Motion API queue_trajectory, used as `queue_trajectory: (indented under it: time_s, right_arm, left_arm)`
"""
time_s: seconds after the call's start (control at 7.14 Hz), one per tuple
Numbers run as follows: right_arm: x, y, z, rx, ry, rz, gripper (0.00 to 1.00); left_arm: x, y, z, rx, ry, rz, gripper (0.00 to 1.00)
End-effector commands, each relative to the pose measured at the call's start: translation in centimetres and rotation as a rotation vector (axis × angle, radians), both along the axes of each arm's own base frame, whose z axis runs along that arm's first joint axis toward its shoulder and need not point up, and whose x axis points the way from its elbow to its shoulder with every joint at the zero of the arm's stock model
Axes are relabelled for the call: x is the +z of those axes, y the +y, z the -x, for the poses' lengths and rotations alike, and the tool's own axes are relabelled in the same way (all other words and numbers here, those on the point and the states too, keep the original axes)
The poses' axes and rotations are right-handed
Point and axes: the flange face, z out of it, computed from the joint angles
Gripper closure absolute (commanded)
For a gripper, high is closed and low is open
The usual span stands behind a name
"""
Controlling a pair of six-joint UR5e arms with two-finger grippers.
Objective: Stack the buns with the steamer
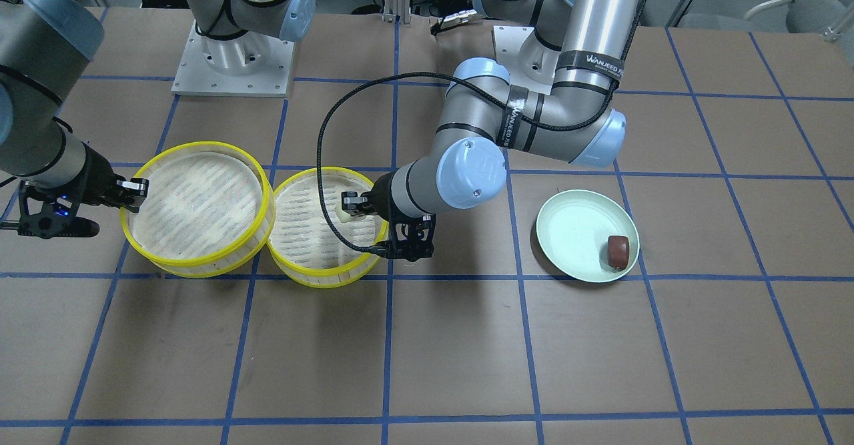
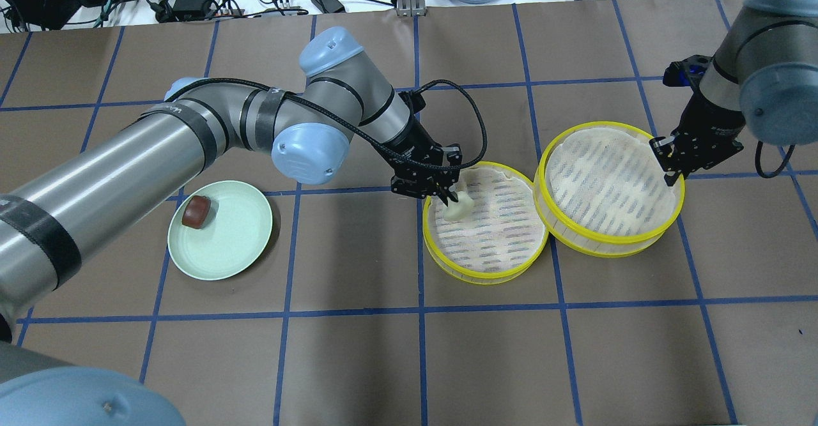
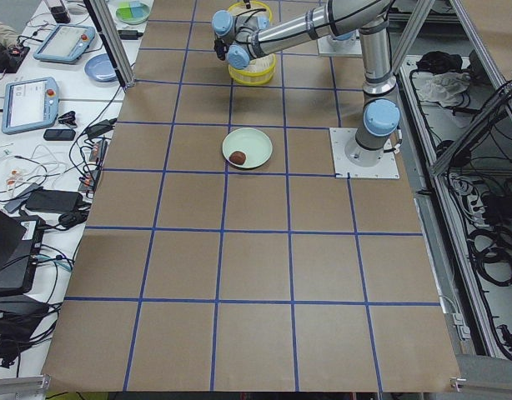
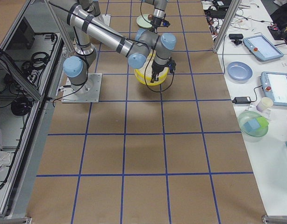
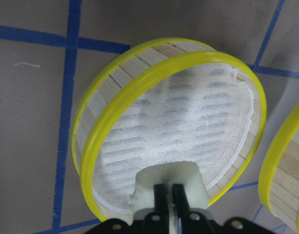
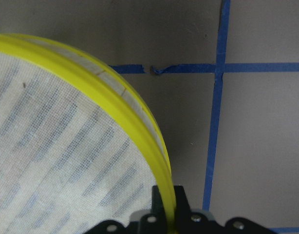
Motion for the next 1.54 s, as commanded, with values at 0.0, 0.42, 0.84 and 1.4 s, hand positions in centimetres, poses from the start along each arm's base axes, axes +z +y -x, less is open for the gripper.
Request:
queue_trajectory:
  time_s: [0.0, 0.42, 0.84, 1.4]
  right_arm:
    - [0.2, -0.1, -2.0, 0.04, 0.002, 0.003, 1.0]
    - [0.2, 0.0, -5.7, 0.041, 0.012, 0.007, 1.0]
    - [0.1, 0.9, -15.6, 0.07, -0.003, 0.029, 1.0]
    - [-1.8, 1.5, -18.5, 0.134, 0.015, 0.118, 1.0]
  left_arm:
    - [0.7, -0.6, 0.2, 0.084, -0.009, 0.009, 0.0]
    - [4.8, -3.0, -5.1, 0.096, -0.173, 0.153, 0.03]
    - [10.8, -3.8, -16.3, -0.122, -0.372, 0.221, 0.0]
    - [9.0, -3.8, -33.9, -0.427, -0.463, 0.161, 0.01]
